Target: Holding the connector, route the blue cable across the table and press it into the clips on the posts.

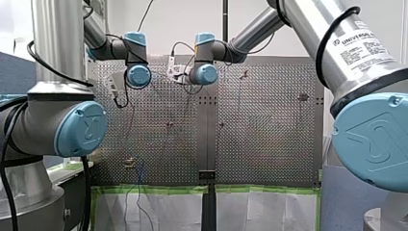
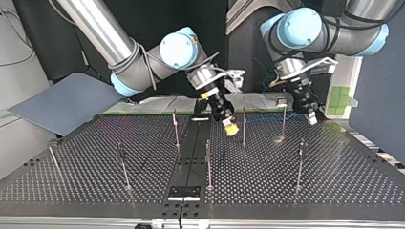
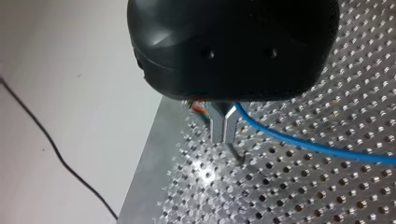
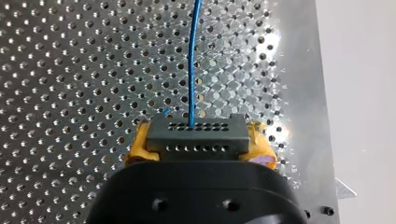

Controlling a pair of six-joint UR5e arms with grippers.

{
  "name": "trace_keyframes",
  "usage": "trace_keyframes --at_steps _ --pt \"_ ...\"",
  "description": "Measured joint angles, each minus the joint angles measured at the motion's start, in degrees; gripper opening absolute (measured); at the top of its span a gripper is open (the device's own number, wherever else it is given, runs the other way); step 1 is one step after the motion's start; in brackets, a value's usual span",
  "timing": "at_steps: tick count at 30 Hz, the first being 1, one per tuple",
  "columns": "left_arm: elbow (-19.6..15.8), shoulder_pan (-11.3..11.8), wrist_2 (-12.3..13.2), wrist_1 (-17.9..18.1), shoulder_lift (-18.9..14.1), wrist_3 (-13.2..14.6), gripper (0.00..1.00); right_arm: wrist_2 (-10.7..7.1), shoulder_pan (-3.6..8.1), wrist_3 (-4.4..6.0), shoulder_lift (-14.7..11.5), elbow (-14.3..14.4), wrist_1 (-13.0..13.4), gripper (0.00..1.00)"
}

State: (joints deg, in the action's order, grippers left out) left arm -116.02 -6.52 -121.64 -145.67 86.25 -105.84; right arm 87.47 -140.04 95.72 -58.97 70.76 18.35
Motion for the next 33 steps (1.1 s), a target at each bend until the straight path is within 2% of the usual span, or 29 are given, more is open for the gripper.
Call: trace_keyframes --at_steps 5,8,15,28,33 --pt "1.3 1.4 2.6 -0.1 0.0 -1.4 0.00 -0.13 -0.12 -0.05 1.4 -1.9 -0.9 0.00" --pt "2.2 1.8 3.2 -0.3 0.1 -1.9 0.00 -0.16 -0.28 -0.10 2.5 -3.3 -1.5 0.00" --pt "4.3 2.9 3.7 -1.0 0.4 -2.3 0.00 -0.26 -0.49 -0.08 4.1 -6.6 -2.8 0.00" --pt "7.0 5.4 4.6 -1.2 4.2 -2.4 0.00 -0.29 -0.45 -0.18 7.6 -11.6 -4.9 0.00" --pt "7.4 6.7 5.4 -0.7 4.6 -2.5 0.00 -0.28 -0.46 -0.77 9.2 -13.5 -6.0 0.00"
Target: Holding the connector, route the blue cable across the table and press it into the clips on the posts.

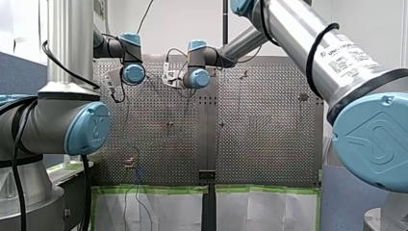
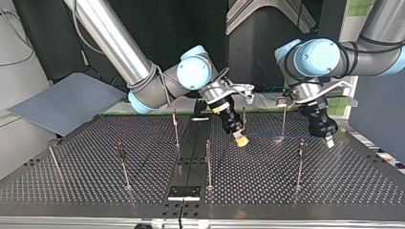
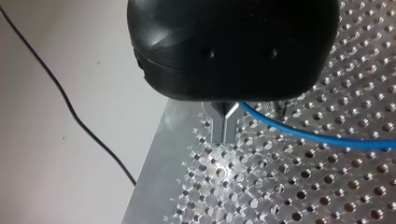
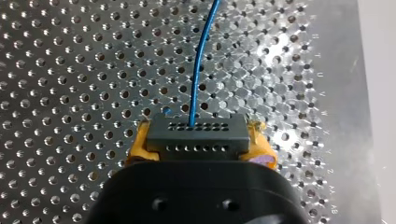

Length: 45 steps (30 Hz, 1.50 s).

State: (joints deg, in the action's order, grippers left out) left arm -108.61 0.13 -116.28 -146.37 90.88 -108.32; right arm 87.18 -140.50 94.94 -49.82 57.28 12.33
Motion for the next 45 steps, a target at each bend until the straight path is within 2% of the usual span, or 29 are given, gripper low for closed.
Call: trace_keyframes --at_steps 13,18,23,32,37,45 --pt "1.4 2.2 6.4 1.5 1.9 -1.5 0.00 -0.01 0.07 -0.27 1.0 -3.8 -1.1 0.00" --pt "1.9 3.2 8.8 2.5 2.6 -2.4 0.00 0.06 0.48 -0.23 1.1 -4.5 -1.1 0.00" --pt "2.9 4.0 10.7 2.9 4.6 -2.8 0.00 0.04 0.75 -0.26 1.1 -4.6 -1.1 0.00" --pt "3.8 5.8 12.9 4.8 8.8 -3.8 0.00 0.58 1.25 -0.28 1.2 -4.7 -1.1 0.00" --pt "4.1 6.3 14.4 5.4 9.5 -4.0 0.00 1.80 1.75 -0.34 1.2 -4.7 -1.1 0.00" --pt "4.6 7.6 15.3 5.6 9.9 -4.9 0.00 2.03 2.00 -0.35 1.2 -4.9 -1.1 0.00"
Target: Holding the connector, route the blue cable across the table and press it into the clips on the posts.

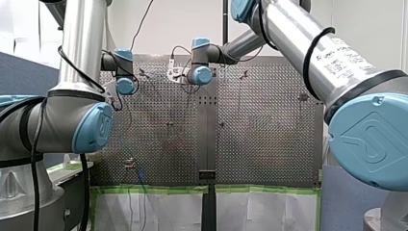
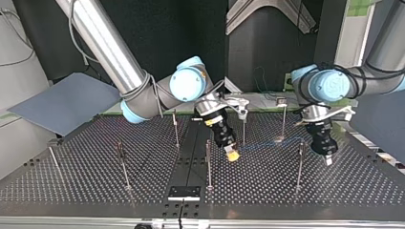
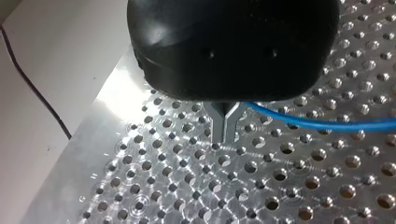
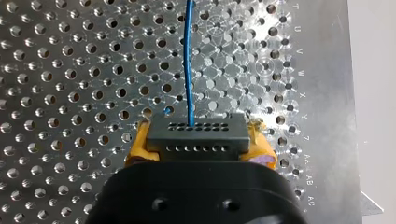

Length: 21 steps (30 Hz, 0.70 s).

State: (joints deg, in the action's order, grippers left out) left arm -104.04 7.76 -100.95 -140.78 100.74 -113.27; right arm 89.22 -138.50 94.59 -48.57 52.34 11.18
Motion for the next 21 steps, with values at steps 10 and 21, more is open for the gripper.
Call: trace_keyframes --at_steps 10,21 --pt "2.8 1.5 1.3 -1.1 1.6 -2.4 0.00 -0.28 0.03 -0.14 0.0 -0.4 -0.1 0.00" --pt "4.1 3.4 1.3 -2.3 1.6 -3.1 0.00 -0.44 0.22 -0.60 0.0 -3.8 -2.3 0.00"
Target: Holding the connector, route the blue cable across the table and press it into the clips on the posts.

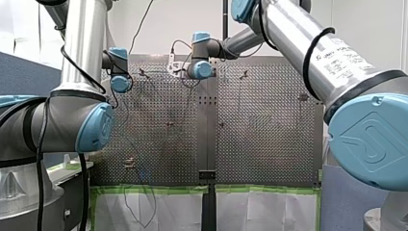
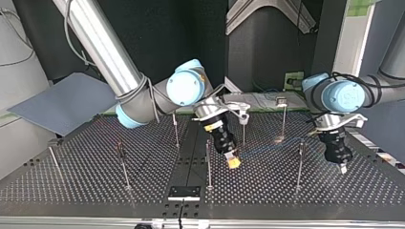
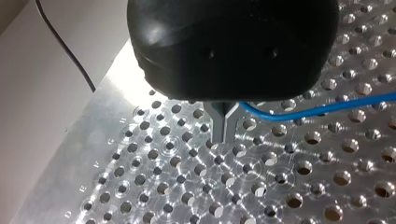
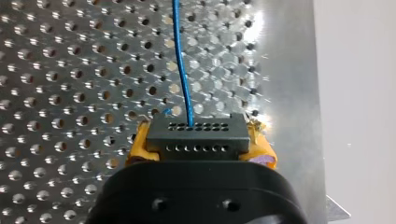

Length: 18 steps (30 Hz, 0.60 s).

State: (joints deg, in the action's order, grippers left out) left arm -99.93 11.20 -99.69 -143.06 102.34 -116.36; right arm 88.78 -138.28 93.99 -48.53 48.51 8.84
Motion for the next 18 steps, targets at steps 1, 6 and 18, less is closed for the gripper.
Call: trace_keyframes --at_steps 1,6,18 --pt "0.0 0.1 0.0 0.0 0.0 0.0 0.00 0.00 0.05 0.00 0.0 -0.1 -0.1 0.00" --pt "0.1 0.6 0.0 0.0 0.0 -0.2 0.00 0.00 0.43 -0.02 0.0 -0.4 -0.3 0.00" --pt "0.0 1.6 0.2 -0.5 0.2 -0.6 0.00 0.06 1.14 -0.04 0.0 -1.0 -0.7 0.00"
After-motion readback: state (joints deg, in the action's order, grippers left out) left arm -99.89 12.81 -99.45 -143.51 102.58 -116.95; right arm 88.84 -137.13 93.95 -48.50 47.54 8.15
